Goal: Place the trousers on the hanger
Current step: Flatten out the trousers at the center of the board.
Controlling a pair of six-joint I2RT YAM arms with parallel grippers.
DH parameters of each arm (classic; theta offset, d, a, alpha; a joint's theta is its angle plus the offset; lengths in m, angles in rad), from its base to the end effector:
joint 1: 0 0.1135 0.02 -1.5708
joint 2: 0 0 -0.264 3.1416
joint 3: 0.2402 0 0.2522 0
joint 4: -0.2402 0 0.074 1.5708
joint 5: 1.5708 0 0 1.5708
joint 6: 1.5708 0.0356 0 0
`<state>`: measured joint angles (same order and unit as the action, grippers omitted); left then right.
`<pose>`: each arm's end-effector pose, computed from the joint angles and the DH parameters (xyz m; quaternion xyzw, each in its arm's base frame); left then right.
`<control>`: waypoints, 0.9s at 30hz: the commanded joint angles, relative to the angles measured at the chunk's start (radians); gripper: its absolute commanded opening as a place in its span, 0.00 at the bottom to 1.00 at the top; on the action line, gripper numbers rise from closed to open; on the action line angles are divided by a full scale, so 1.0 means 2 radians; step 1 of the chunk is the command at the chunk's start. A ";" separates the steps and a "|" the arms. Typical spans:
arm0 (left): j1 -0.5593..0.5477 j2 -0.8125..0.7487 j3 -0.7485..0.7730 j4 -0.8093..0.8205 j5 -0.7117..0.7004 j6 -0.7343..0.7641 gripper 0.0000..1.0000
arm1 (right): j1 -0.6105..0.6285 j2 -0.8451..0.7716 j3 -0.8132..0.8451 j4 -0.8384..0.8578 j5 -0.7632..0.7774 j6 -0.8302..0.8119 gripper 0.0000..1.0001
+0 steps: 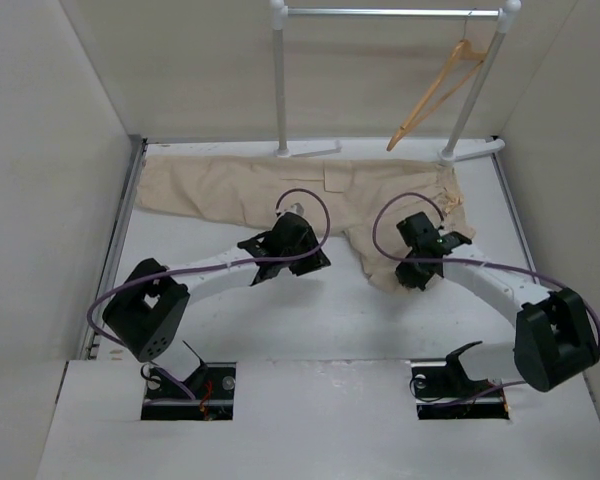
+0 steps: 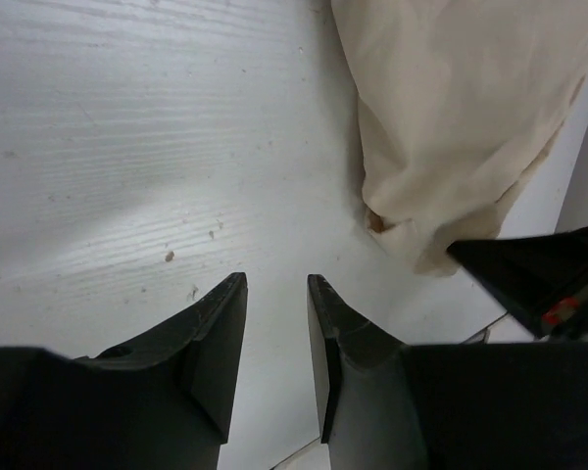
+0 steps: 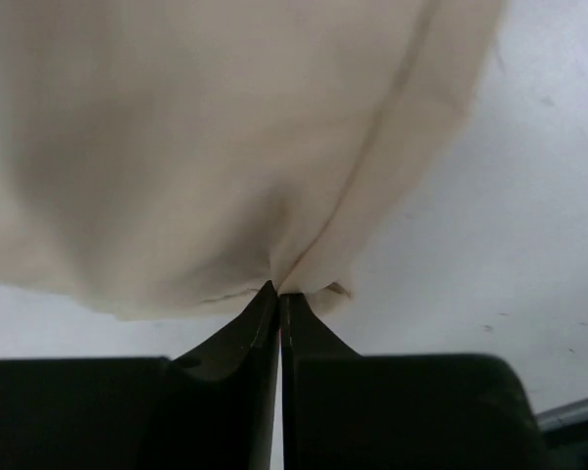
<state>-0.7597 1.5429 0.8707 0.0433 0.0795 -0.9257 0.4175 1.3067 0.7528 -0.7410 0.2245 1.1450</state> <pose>0.2375 -0.2295 0.2074 -0.0558 0.8889 -0.3620 0.2753 0.2049 0.0822 0.1859 0.3646 0.9144 0.0174 0.1752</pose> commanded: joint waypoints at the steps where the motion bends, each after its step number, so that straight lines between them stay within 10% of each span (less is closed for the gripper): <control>1: -0.019 -0.011 0.001 0.014 0.007 -0.003 0.30 | -0.002 0.008 0.117 0.045 0.046 -0.065 0.07; 14: -0.108 0.133 0.154 0.074 -0.058 0.002 0.52 | -0.089 0.242 0.410 0.083 -0.062 -0.135 0.06; 27: -0.187 0.400 0.447 0.059 -0.246 -0.033 0.57 | -0.142 0.260 0.456 0.087 -0.164 -0.129 0.09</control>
<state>-1.1133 2.3108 1.6577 0.1875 -0.2737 -0.9581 0.1467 1.8721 1.6260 -0.6125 -0.0372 0.8833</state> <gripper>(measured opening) 0.577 0.086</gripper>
